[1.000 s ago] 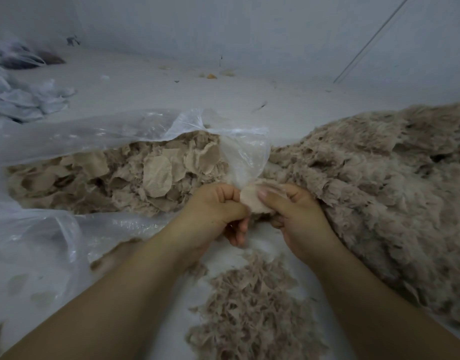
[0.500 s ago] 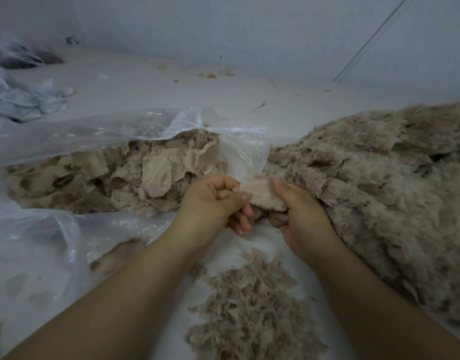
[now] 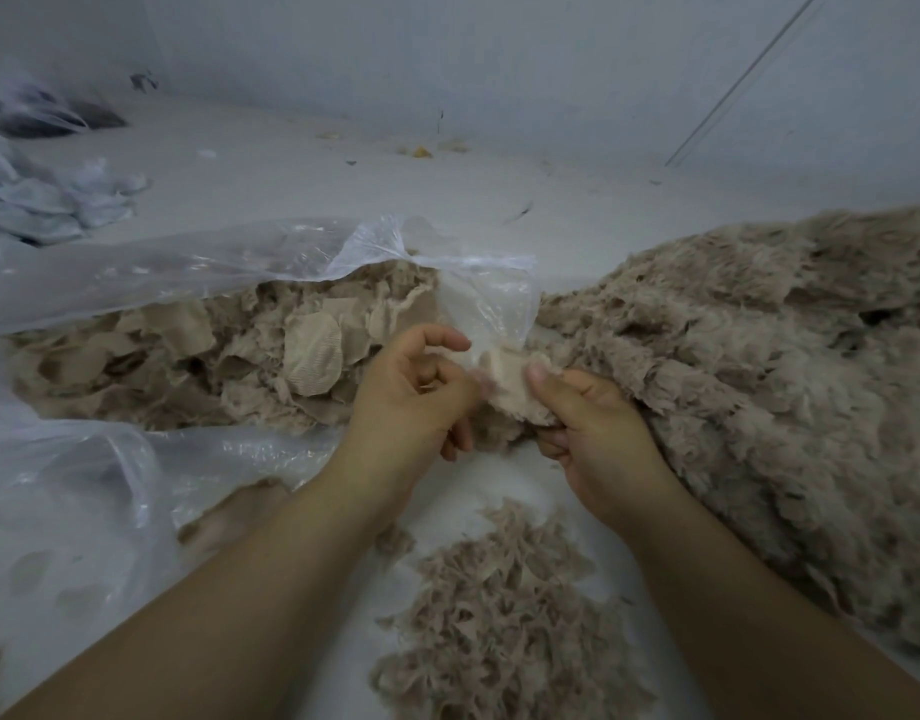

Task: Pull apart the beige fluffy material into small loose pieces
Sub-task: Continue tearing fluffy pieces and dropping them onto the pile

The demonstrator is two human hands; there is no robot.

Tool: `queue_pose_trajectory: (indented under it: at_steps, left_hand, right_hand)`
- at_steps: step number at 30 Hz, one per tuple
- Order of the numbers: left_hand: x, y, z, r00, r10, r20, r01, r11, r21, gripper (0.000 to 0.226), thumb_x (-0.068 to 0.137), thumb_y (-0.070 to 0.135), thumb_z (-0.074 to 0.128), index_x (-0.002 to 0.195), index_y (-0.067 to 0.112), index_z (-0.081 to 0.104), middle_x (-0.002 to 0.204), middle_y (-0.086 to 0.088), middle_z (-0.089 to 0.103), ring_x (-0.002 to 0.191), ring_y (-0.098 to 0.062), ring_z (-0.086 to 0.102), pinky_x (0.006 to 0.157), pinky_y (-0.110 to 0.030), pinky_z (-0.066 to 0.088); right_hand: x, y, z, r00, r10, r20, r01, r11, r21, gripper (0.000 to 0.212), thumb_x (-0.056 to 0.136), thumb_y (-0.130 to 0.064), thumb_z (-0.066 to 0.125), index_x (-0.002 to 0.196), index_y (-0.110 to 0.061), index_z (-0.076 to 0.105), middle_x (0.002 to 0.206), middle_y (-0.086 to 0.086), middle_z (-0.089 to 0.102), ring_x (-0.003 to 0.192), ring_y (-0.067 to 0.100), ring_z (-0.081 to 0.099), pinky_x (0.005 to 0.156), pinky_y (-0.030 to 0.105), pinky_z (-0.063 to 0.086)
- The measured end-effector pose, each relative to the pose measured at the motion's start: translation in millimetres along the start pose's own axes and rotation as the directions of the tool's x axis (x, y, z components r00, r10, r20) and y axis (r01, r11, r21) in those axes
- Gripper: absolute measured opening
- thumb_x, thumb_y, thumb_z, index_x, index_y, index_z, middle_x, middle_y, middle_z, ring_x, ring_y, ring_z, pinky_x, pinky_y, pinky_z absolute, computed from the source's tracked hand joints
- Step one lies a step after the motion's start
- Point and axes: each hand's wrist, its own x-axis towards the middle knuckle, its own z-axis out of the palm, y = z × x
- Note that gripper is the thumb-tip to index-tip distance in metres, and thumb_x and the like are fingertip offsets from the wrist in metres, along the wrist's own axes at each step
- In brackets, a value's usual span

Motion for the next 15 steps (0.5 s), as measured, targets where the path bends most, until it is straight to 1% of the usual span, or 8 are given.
queue_pose_trajectory:
  at_steps: [4,6,8,10,11,12,13,15]
  left_hand:
    - [-4,0,7,0.995,-0.048,0.082,0.048,0.999,0.010,0.030,0.088,0.010,0.070,0.116,0.016,0.059,0.075,-0.016,0.065,0.052,-0.026,0.061,0.042,-0.029,0.045]
    - [-2,2,7,0.993,-0.051,0.109,0.047,0.998,0.035,0.037,0.087,0.011,0.070,0.121,0.021,0.060,0.078,-0.013,0.064,0.053,-0.024,0.059,0.042,-0.029,0.044]
    - [1,3,7,0.987,-0.049,0.154,0.031,0.993,0.117,0.043,0.085,0.011,0.073,0.124,0.025,0.062,0.083,-0.008,0.056,0.057,-0.019,0.053,0.044,-0.025,0.042]
    - [3,4,8,0.983,0.013,0.186,-0.058,0.969,0.241,0.030,0.083,0.009,0.074,0.112,0.016,0.069,0.086,-0.008,0.053,0.060,-0.018,0.048,0.049,-0.022,0.042]
    - [4,5,9,0.983,0.068,0.169,-0.115,0.951,0.287,0.018,0.082,0.008,0.076,0.099,0.012,0.073,0.087,-0.008,0.055,0.061,-0.020,0.049,0.052,-0.025,0.043]
    - [4,6,10,0.984,0.123,0.131,-0.160,0.934,0.321,0.009,0.080,0.007,0.077,0.086,0.012,0.073,0.086,-0.006,0.056,0.064,-0.021,0.051,0.055,-0.028,0.046]
    - [5,6,10,0.980,0.176,0.088,-0.196,0.917,0.347,0.011,0.078,0.007,0.078,0.076,0.014,0.071,0.084,-0.003,0.056,0.066,-0.020,0.053,0.059,-0.029,0.047]
    - [8,4,8,0.977,0.212,0.028,-0.209,0.916,0.344,0.019,0.080,0.008,0.077,0.067,0.016,0.066,0.072,0.003,0.057,0.063,-0.012,0.052,0.058,-0.027,0.045]
  right_hand:
    - [-2,2,-1,0.999,-0.026,0.019,0.028,0.991,-0.128,0.039,0.087,-0.046,0.064,0.080,-0.009,0.074,0.063,0.016,0.054,0.046,0.011,0.037,0.043,0.020,0.032]
    - [-4,2,1,0.994,-0.062,0.094,0.073,0.991,-0.110,0.034,0.093,-0.039,0.061,0.080,-0.011,0.075,0.065,0.007,0.067,0.049,0.005,0.054,0.047,0.013,0.041]
    - [-5,0,2,0.986,-0.067,0.155,0.083,0.991,-0.100,0.033,0.094,-0.038,0.058,0.079,-0.017,0.077,0.069,0.000,0.073,0.057,0.001,0.064,0.052,0.010,0.046]
    - [-5,-1,4,0.986,-0.056,0.157,0.072,0.992,-0.099,0.036,0.091,-0.046,0.057,0.078,-0.020,0.078,0.064,-0.005,0.069,0.054,0.001,0.061,0.050,0.010,0.044]
    - [-5,-1,3,0.989,-0.043,0.141,0.057,0.994,-0.096,0.039,0.089,-0.051,0.059,0.079,-0.018,0.077,0.057,-0.007,0.060,0.048,0.002,0.052,0.046,0.012,0.040]
    - [-4,0,2,0.992,-0.030,0.121,0.043,0.993,-0.107,0.044,0.088,-0.055,0.061,0.080,-0.014,0.076,0.053,-0.005,0.048,0.044,0.005,0.040,0.044,0.016,0.034]
    - [-3,0,1,0.994,-0.028,0.108,0.041,0.991,-0.125,0.044,0.087,-0.055,0.063,0.080,-0.013,0.075,0.053,-0.001,0.037,0.044,0.008,0.030,0.043,0.018,0.029]
    - [-3,1,1,0.991,-0.057,0.124,0.075,0.986,-0.148,0.030,0.087,-0.044,0.064,0.073,-0.019,0.075,0.050,-0.005,0.038,0.044,0.006,0.028,0.044,0.016,0.028]
